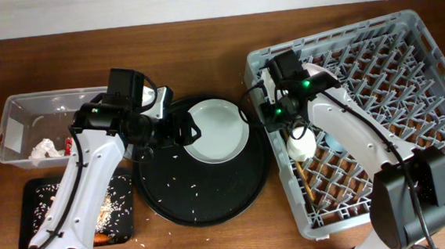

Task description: Sort waste into correct bins and load items into the dishwasher rack

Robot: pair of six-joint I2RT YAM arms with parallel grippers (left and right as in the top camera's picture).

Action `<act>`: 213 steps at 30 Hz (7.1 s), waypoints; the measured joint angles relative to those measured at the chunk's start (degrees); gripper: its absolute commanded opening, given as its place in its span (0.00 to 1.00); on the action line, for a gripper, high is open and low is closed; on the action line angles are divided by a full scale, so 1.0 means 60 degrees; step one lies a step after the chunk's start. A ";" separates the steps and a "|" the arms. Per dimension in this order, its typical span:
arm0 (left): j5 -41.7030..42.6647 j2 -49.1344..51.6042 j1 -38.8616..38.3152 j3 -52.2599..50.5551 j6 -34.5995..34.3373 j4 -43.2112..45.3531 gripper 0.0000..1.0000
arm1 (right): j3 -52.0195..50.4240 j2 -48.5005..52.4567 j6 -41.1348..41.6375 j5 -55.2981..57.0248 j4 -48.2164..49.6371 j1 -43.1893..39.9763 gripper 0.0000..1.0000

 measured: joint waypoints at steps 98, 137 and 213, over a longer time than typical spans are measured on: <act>-0.1184 0.0000 0.3424 0.0004 0.0007 -0.0007 0.99 | 0.3807 -0.1242 0.0237 0.8564 -0.1537 -0.1832 0.04; -0.1188 0.0000 0.3424 0.0004 0.0007 -0.0004 0.99 | 0.3340 -0.1191 -0.0969 0.2783 -0.1814 -0.2317 0.99; -0.2514 -1.4619 0.1067 -1.2127 0.0040 0.9213 0.99 | -1.2662 -1.6881 0.0776 0.0681 0.7191 -0.2375 0.99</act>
